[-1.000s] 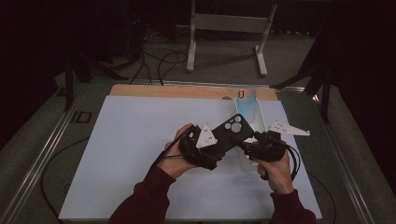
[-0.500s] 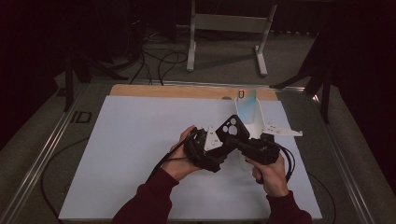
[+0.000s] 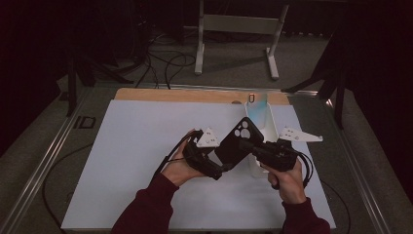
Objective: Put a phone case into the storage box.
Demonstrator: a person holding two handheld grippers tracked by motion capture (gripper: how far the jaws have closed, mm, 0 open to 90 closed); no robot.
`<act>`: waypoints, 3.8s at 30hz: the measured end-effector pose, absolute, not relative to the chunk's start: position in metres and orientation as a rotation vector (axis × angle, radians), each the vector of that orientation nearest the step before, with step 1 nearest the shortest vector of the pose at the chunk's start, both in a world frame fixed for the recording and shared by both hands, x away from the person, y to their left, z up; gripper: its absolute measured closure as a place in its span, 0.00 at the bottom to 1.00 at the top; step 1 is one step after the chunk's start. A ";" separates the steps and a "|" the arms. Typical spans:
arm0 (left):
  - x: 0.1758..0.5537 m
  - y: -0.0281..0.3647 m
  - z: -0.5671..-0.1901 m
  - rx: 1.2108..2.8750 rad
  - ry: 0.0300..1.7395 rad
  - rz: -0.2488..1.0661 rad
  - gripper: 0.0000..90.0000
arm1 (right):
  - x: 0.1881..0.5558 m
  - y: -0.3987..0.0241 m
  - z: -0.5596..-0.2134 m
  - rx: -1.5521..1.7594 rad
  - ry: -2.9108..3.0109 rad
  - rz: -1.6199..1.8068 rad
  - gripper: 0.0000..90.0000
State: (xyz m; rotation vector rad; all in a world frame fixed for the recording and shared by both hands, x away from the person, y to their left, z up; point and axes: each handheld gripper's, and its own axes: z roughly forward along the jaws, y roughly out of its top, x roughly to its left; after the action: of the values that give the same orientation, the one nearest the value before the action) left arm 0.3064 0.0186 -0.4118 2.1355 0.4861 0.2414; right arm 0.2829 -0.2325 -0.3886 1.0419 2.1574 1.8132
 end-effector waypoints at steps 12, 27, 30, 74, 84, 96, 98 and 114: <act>0.307 0.020 -0.412 2.095 0.423 0.102 0.13 | 0.277 -0.231 -0.383 0.892 2.208 1.906 0.90; 0.306 0.029 -0.413 2.045 0.351 0.008 0.46 | 0.276 -0.231 -0.381 0.788 2.229 1.912 0.90; 0.309 0.035 -0.415 2.015 0.347 -0.049 0.61 | 0.277 -0.235 -0.380 0.793 2.237 1.884 0.90; 0.294 0.037 -0.421 1.964 0.530 0.283 0.89 | 0.291 -0.207 -0.370 1.123 2.055 1.719 0.09; 0.290 0.036 -0.420 1.931 0.529 0.293 0.89 | 0.295 -0.201 -0.371 1.180 1.989 1.723 0.09; 0.288 0.035 -0.419 1.900 0.517 0.279 0.90 | 0.301 -0.201 -0.375 1.255 1.949 1.764 0.09; 0.288 0.034 -0.419 1.894 0.514 0.275 0.90 | 0.302 -0.199 -0.375 1.253 1.959 1.770 0.09; 0.291 0.032 -0.422 1.924 0.531 0.245 0.78 | 0.297 -0.193 -0.370 1.166 1.992 1.674 0.15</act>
State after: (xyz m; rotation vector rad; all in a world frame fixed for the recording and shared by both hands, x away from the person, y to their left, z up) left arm 0.2906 0.0319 -0.4218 1.9237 0.5312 0.2453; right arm 0.2973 -0.1926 -0.3697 1.1656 1.9916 1.6737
